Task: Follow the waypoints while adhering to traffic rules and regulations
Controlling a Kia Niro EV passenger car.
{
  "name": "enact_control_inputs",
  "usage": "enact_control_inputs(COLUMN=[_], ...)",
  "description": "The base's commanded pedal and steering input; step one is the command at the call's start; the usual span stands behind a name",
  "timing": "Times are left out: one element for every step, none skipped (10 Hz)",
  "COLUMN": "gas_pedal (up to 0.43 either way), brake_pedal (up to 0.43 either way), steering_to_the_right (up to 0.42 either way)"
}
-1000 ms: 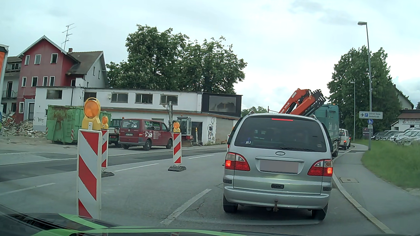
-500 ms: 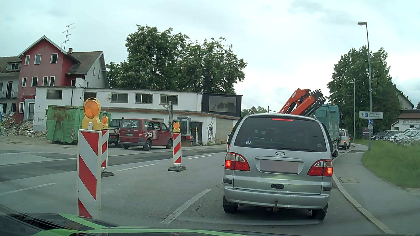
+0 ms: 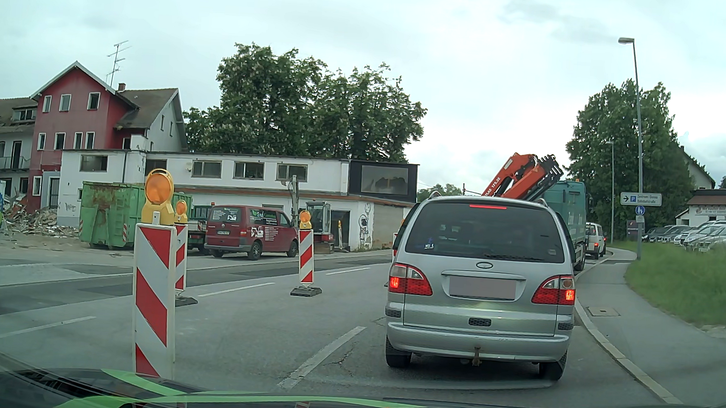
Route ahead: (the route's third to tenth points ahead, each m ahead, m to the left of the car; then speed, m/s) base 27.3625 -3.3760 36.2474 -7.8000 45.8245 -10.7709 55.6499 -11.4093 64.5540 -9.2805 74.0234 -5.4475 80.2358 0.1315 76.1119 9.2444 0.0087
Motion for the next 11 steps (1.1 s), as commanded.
enact_control_inputs(gas_pedal=[0.0,0.0,0.0,0.0,0.0,0.0,0.0,0.0,0.0,0.0,0.0], brake_pedal=[0.22,0.22,0.22,0.22,0.22,0.22,0.22,0.22,0.22,0.22,0.22], steering_to_the_right=[0.124,0.124,0.124,0.124,0.124,0.124,0.124,0.124,0.124,0.124,0.124])
